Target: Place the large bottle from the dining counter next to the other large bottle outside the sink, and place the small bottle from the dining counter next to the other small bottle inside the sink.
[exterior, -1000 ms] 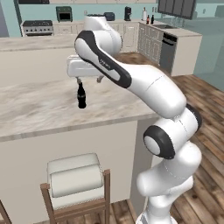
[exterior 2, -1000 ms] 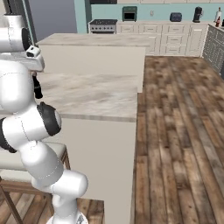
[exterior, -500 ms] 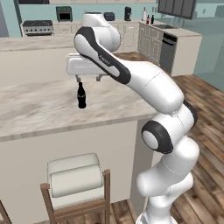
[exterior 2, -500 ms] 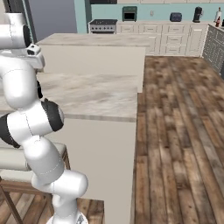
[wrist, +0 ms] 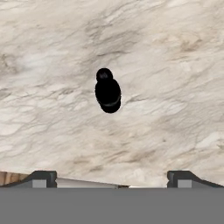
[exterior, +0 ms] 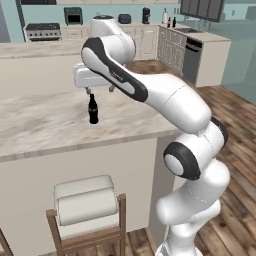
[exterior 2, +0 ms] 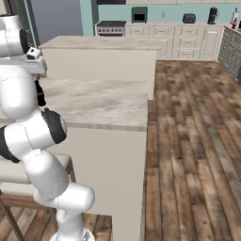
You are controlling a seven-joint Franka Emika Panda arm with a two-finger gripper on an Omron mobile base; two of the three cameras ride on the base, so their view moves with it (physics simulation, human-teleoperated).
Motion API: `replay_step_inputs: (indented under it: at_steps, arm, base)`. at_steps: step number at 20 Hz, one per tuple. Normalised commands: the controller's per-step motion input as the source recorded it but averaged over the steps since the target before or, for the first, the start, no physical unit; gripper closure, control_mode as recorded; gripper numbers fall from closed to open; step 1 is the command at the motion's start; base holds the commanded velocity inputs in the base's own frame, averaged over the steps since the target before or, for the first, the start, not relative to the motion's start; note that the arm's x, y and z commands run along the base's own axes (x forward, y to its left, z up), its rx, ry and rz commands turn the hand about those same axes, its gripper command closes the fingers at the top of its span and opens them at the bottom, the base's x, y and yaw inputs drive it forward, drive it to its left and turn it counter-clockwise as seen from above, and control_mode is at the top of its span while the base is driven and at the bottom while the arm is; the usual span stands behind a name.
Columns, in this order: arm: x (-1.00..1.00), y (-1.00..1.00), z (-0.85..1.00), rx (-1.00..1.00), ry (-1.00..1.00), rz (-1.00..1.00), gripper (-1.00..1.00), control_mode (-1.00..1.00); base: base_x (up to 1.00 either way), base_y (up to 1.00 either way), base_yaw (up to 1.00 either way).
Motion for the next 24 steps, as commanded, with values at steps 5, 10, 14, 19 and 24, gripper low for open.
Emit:
replay_step_inputs:
  at_steps: [5,10,14,19,24]
  arm:
    - [0.1,0.0,-0.3,0.0,-0.01,0.0,-1.0,-1.0]
    - [0.17,0.0,-0.26,0.0,0.0,0.0,-1.0,-1.0]
    - [0.19,0.0,-0.06,0.0,0.0,0.0,-1.0,-1.0]
    - [0.19,0.02,0.05,0.0,0.0,0.0,-1.0,-1.0]
    - [0.05,0.04,0.12,0.0,0.01,0.0,-1.0,-1.0]
  base:
    - [0.0,0.0,0.0]
    - [0.0,0.0,0.0]
    - [0.0,0.0,0.0]
    - [0.0,0.0,0.0]
    - [0.0,0.0,0.0]
